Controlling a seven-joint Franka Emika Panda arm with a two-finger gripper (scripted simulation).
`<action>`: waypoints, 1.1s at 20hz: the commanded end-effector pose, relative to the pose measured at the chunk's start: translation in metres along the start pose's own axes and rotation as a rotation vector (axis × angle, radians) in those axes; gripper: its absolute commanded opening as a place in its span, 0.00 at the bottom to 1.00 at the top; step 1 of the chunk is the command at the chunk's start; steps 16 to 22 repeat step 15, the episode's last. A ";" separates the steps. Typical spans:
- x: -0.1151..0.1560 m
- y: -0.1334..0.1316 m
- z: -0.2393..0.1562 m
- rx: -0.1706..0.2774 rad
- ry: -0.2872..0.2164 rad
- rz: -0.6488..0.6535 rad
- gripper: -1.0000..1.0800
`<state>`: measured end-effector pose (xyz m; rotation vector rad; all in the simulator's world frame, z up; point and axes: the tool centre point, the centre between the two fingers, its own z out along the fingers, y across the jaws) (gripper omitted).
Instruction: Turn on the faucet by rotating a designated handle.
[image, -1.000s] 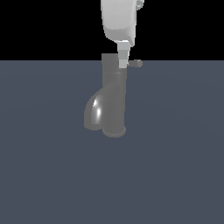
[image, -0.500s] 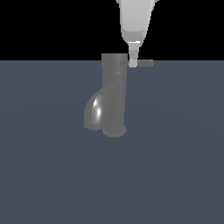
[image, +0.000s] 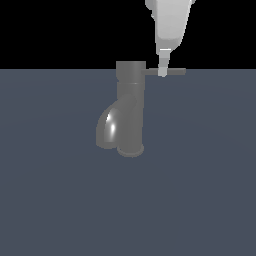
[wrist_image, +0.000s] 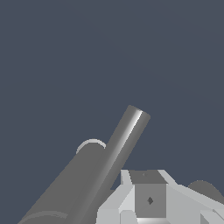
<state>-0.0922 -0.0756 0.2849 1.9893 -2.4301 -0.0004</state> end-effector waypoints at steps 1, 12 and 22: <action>0.015 -0.007 0.000 0.002 0.000 0.020 0.00; 0.039 -0.029 0.000 0.001 0.000 0.027 0.00; 0.043 -0.033 0.000 0.001 0.000 0.028 0.00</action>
